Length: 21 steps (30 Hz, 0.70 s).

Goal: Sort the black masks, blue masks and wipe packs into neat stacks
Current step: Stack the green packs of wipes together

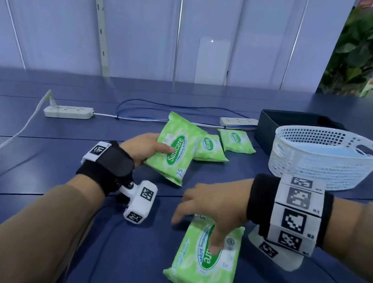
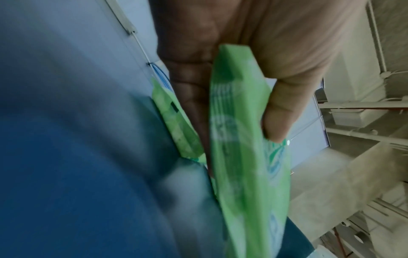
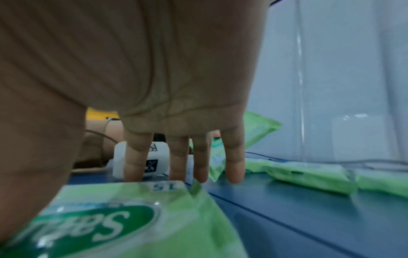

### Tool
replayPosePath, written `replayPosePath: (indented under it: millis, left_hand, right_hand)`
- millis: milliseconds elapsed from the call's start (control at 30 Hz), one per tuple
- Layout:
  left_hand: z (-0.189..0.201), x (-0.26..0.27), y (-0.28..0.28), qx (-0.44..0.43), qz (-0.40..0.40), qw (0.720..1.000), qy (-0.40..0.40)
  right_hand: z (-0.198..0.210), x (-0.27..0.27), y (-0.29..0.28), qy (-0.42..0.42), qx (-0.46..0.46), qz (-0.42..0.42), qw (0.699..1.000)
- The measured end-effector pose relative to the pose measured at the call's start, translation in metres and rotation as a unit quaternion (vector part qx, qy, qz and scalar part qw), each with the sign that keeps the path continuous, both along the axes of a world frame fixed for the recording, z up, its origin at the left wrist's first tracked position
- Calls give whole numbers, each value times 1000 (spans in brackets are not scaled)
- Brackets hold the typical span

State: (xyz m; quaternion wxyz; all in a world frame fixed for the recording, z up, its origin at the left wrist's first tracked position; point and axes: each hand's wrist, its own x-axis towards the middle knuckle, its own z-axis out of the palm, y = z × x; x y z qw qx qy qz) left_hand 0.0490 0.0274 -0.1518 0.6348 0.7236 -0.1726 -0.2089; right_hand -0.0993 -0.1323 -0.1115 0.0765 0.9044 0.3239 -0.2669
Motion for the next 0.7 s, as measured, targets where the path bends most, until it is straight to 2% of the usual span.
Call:
replayPosePath:
  millis: [200, 333, 400, 433, 500, 533, 567, 633, 667, 700]
  left_hand:
    - [1, 4, 2, -68, 25, 997, 15]
    - [-1, 7, 5, -102, 50, 993, 35]
    - [-3, 7, 3, -114, 53, 991, 46]
    - [-3, 8, 3, -120, 57, 990, 51]
    - [-3, 8, 2, -128, 66, 988, 55]
    - [-3, 8, 1, -131, 70, 987, 58]
    - [-3, 7, 0, -135, 75, 986, 61]
    - [-3, 5, -3, -145, 85, 983, 72]
    - [-3, 5, -4, -151, 96, 981, 80]
    - [-2, 4, -5, -159, 105, 978, 89]
  right_hand:
    - [-7, 14, -15, 31, -37, -75, 996]
    - [-10, 17, -30, 66, -22, -95, 993]
    - [-5, 19, -39, 72, 42, -138, 987]
    - [-2, 24, -45, 49, 88, -159, 982]
    - [4, 40, -59, -51, 199, -203, 957]
    - [4, 48, -63, -92, 275, -236, 928]
    - [4, 56, -64, -109, 368, -277, 881]
    - [-2, 72, -57, -96, 564, -343, 745]
    - [-4, 78, -50, -94, 636, -365, 674]
    - [-7, 86, -42, -99, 672, -396, 618]
